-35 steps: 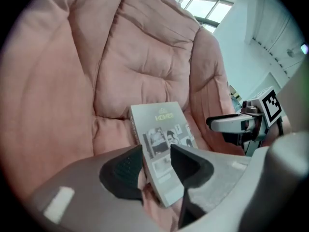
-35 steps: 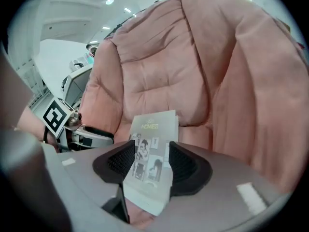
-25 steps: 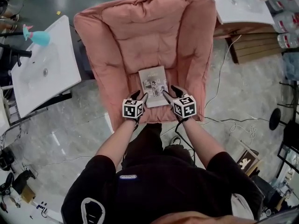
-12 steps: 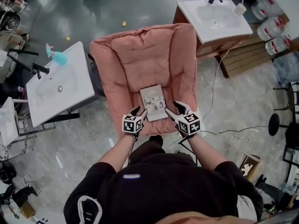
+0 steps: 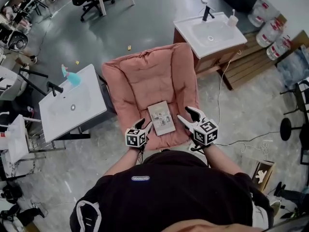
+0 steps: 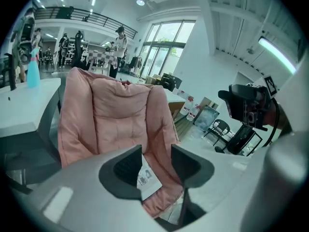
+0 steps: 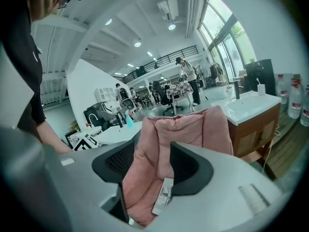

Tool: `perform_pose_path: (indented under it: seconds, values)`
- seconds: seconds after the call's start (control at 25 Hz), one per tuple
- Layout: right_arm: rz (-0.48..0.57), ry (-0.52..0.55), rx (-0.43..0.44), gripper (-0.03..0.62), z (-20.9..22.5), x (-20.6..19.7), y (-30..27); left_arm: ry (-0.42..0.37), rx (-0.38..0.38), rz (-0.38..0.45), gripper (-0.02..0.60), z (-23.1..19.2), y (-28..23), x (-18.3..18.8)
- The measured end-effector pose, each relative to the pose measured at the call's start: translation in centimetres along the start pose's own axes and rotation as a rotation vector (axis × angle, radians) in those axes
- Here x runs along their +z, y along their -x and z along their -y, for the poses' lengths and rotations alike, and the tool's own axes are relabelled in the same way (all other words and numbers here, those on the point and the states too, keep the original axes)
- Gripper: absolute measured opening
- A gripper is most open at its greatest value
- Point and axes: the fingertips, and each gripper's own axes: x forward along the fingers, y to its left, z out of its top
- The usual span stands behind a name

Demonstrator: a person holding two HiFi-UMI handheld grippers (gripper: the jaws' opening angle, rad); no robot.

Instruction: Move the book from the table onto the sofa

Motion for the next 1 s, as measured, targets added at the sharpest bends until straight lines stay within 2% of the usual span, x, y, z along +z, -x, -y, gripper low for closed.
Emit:
perform_pose_path:
  seconds: [0.52,1.0]
  values:
    - [0.11,0.068,0.021,0.261,-4.9,5.2,4.6,-0.095,-0.082,0.143,0.192,3.9,4.6,4.7]
    - [0.334,0.102,0.003,0.241,-7.4,10.5,13.6,-0.271,-0.193,0.417,0.192,12.2,12.3,15.7]
